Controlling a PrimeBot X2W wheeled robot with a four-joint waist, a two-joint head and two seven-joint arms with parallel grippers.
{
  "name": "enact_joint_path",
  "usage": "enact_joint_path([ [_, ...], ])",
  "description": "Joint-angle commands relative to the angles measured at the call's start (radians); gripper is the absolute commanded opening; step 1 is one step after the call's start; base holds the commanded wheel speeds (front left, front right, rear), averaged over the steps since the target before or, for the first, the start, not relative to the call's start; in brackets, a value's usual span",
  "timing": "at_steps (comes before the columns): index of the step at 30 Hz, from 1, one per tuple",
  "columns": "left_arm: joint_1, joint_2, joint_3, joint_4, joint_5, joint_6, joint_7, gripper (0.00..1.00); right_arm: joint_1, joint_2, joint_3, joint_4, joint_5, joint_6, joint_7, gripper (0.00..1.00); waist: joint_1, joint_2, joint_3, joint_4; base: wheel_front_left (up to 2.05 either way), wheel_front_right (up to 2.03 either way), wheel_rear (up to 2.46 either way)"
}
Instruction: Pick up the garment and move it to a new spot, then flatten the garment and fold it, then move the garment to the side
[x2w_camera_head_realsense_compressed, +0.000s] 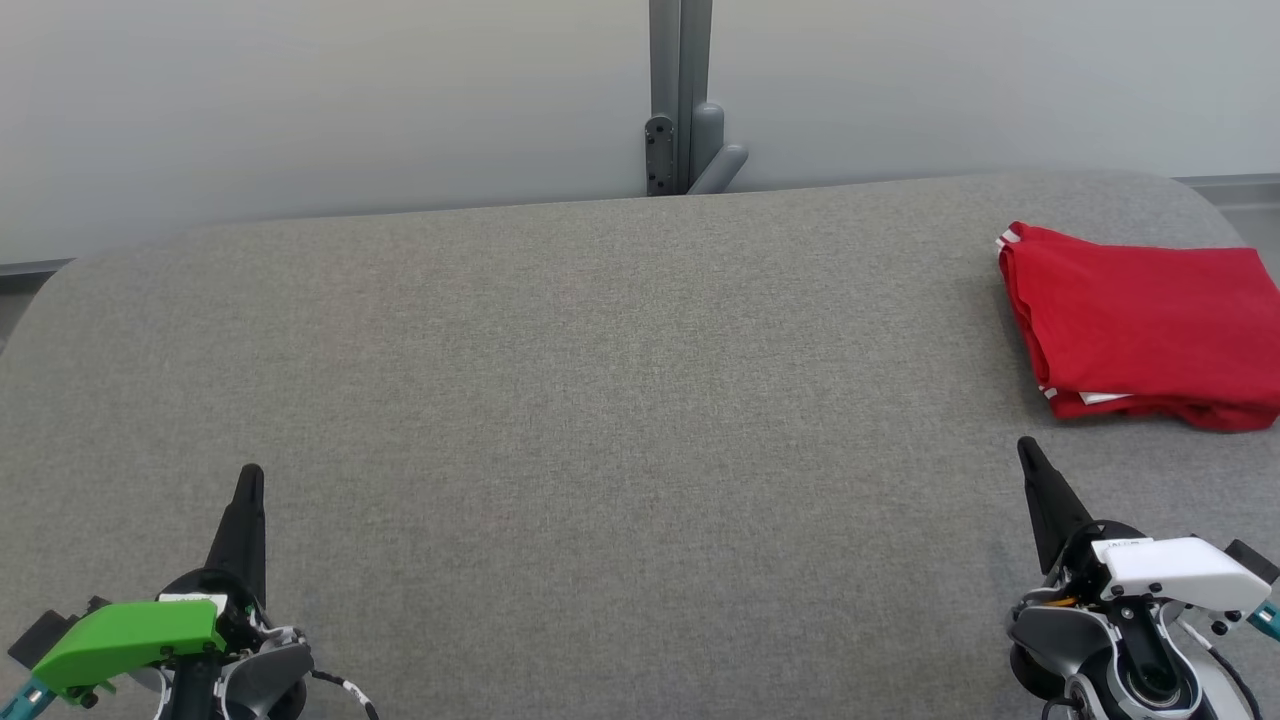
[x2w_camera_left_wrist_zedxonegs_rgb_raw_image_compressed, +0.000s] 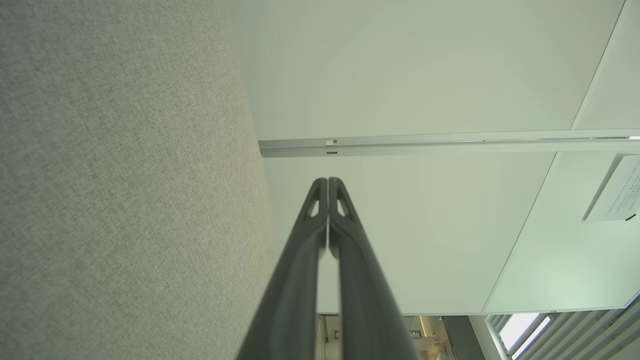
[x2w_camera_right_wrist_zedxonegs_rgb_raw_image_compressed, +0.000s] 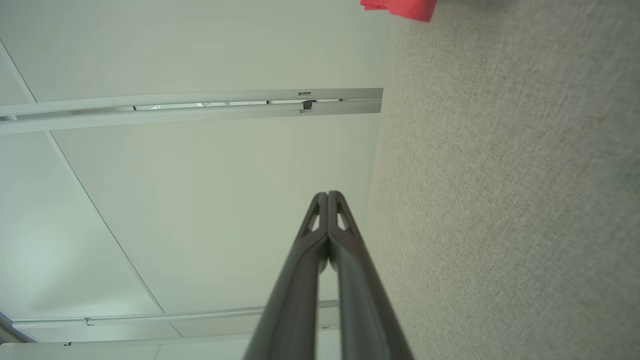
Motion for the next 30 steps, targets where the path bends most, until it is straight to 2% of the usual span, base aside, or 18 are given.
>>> enact_joint_path([
  [1,-0.011,0.003,0.003,0.0,-0.002,-0.006,0.001,0.0,-0.009,0.0,-0.003,0.002,-0.004,0.0,0.006,0.0,0.0,0.0031,0.0,0.0,0.0,0.0,0.0],
  [30,-0.011,0.003,0.003,0.0,-0.001,-0.006,0.002,0.0,-0.01,0.005,-0.01,0.002,-0.009,0.0,0.01,0.0,0.0,0.0031,0.0,0.0,0.0,0.0,0.0],
])
